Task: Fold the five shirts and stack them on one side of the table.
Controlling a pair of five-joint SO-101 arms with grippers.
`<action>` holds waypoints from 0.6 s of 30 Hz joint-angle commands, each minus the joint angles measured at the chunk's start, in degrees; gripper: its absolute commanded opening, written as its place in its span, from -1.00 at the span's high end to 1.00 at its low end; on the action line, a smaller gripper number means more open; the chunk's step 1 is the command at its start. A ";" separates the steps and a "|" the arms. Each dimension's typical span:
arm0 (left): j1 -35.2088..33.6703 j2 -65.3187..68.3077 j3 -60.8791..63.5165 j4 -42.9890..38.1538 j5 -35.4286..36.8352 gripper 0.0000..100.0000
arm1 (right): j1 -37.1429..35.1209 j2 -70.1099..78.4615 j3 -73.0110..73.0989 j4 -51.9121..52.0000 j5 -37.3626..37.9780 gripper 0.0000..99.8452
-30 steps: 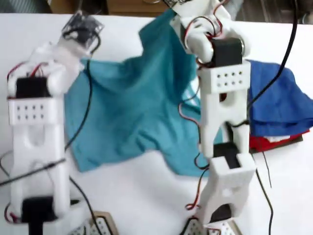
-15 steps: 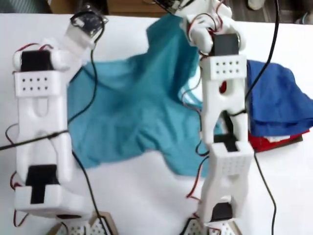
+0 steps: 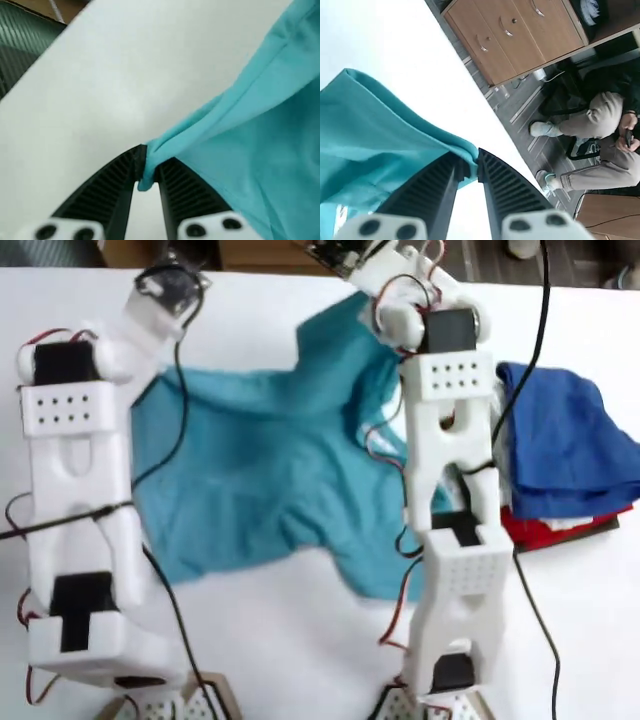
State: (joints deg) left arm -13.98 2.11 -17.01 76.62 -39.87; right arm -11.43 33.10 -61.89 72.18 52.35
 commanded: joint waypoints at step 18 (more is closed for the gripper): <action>-5.01 12.57 -2.86 -7.47 3.34 0.96 | 2.15 3.38 -1.49 -21.49 0.18 0.96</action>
State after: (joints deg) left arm -18.81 14.86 -17.01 70.11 -36.79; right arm -9.85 36.97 -61.89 53.54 48.31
